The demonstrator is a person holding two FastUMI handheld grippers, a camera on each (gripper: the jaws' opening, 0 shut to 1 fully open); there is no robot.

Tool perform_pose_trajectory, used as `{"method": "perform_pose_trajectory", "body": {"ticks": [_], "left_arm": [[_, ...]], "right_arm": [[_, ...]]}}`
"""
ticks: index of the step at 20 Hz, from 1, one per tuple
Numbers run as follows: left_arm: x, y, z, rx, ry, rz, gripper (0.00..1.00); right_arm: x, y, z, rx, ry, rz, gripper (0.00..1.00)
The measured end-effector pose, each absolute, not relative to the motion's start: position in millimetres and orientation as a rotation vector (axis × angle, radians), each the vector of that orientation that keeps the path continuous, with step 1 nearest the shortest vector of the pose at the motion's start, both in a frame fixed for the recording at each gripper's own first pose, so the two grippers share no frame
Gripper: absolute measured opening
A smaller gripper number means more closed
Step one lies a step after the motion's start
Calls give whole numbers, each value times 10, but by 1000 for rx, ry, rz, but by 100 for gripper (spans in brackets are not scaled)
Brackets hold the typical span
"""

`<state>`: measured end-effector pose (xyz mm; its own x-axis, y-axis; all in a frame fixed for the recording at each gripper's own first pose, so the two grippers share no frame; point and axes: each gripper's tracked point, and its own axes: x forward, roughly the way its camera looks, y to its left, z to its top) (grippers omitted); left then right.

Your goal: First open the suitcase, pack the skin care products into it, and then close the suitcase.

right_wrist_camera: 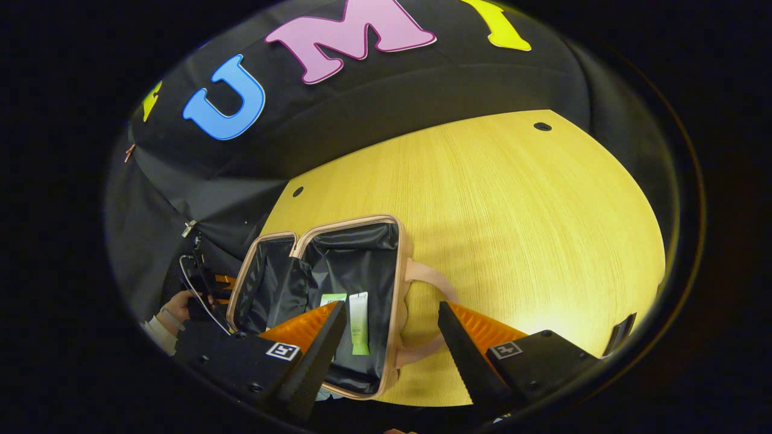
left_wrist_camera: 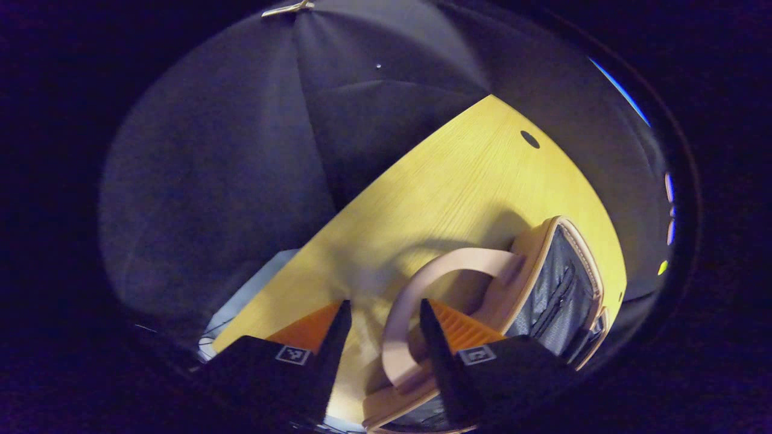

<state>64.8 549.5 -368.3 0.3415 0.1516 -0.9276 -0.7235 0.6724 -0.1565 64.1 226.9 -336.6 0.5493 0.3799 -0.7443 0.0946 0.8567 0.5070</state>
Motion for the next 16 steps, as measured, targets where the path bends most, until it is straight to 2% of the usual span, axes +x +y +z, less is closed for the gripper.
{"method": "perform_pose_trajectory", "body": {"ticks": [2, 5, 8, 11, 16], "left_arm": [[668, 5437, -3619, -593, 1103, 617, 19], [827, 5299, -3320, -521, 1002, 469, 12], [923, 5179, -2838, -445, 918, 401, 10], [1009, 4898, -2157, -466, 804, 331, 10], [975, 4145, -913, -496, 619, 102, 9]], "right_arm": [[632, 2239, -3383, 534, 989, 177, 97], [662, 2284, -3285, 549, 969, 181, 97], [711, 2377, -3138, 563, 937, 209, 97], [721, 2446, -3114, 558, 921, 245, 97], [701, 2407, -3072, 541, 885, 284, 98]]}}
